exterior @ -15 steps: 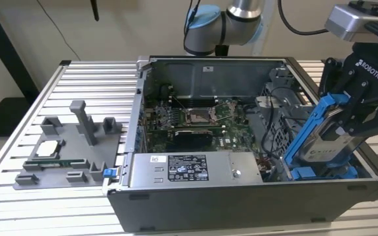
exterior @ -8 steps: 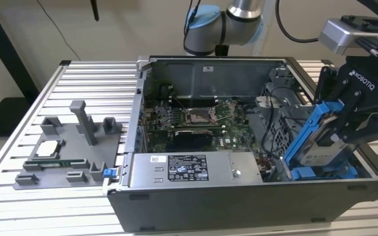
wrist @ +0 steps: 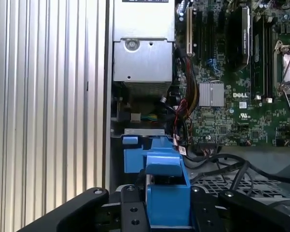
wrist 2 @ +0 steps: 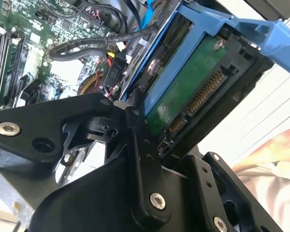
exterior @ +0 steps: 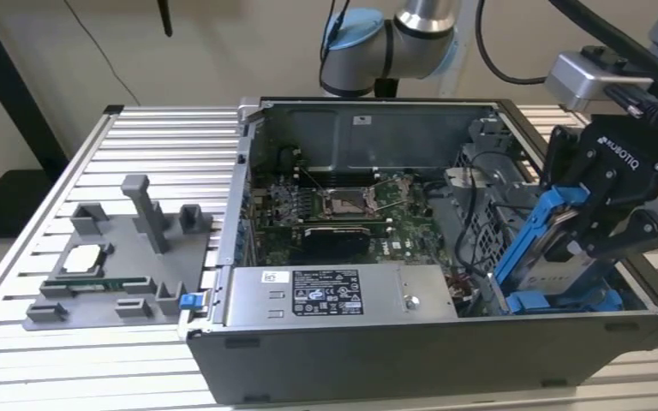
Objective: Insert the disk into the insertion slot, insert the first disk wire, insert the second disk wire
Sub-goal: 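Insert the disk into the insertion slot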
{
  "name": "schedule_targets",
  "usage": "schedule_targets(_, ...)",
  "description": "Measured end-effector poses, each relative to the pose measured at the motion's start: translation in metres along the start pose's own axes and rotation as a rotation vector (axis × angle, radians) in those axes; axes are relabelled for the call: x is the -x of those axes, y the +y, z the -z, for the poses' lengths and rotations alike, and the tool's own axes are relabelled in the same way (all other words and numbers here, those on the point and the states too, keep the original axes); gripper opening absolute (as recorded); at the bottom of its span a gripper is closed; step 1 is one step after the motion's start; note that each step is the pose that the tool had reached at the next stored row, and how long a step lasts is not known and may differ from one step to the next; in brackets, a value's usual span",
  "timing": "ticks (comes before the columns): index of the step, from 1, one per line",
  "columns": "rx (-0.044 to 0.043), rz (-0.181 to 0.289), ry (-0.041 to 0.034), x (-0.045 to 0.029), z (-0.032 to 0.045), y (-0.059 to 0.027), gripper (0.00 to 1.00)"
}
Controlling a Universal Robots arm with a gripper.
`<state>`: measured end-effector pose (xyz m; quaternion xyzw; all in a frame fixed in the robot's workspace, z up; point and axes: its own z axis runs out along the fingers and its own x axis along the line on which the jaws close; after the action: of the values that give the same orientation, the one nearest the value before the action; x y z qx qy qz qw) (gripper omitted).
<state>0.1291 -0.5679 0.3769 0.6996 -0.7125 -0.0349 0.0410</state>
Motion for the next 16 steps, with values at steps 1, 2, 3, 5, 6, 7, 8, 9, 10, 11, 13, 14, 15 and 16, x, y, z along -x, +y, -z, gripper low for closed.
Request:
schedule_targets(1,0.0000,0.000,-0.0001,0.0001,-0.0014,-0.0002,0.00)
schedule_targets(2,0.0000,0.000,-0.0002,0.0002,-0.0025,-0.0003,0.00)
schedule_targets(3,0.0000,0.000,-0.0001,0.0002,-0.0027,-0.0003,0.00)
schedule_targets(5,0.0000,0.000,0.0001,0.0002,-0.0027,-0.0003,0.00)
schedule_targets(6,0.0000,0.000,0.0002,0.0002,-0.0027,-0.0003,0.00)
schedule_targets(7,0.0001,0.000,-0.0001,0.0003,-0.0027,-0.0003,1.00)
schedule_targets(8,0.0001,0.000,0.0001,0.0002,-0.0027,-0.0003,1.00)
schedule_targets(9,0.0000,0.000,0.0001,0.0002,-0.0028,-0.0003,1.00)
schedule_targets(10,-0.0001,0.000,0.0000,0.0002,-0.0028,-0.0003,1.00)
schedule_targets(11,0.0000,0.000,-0.0001,0.0002,-0.0028,-0.0003,1.00)
schedule_targets(13,0.0000,0.000,-0.0001,0.0002,-0.0020,-0.0002,1.00)
schedule_targets(14,0.0000,0.000,-0.0004,0.0002,-0.0018,-0.0002,1.00)
schedule_targets(15,0.0000,0.000,-0.0006,0.0003,-0.0015,-0.0002,1.00)
schedule_targets(16,0.0000,0.000,-0.0016,0.0003,-0.0012,-0.0001,1.00)
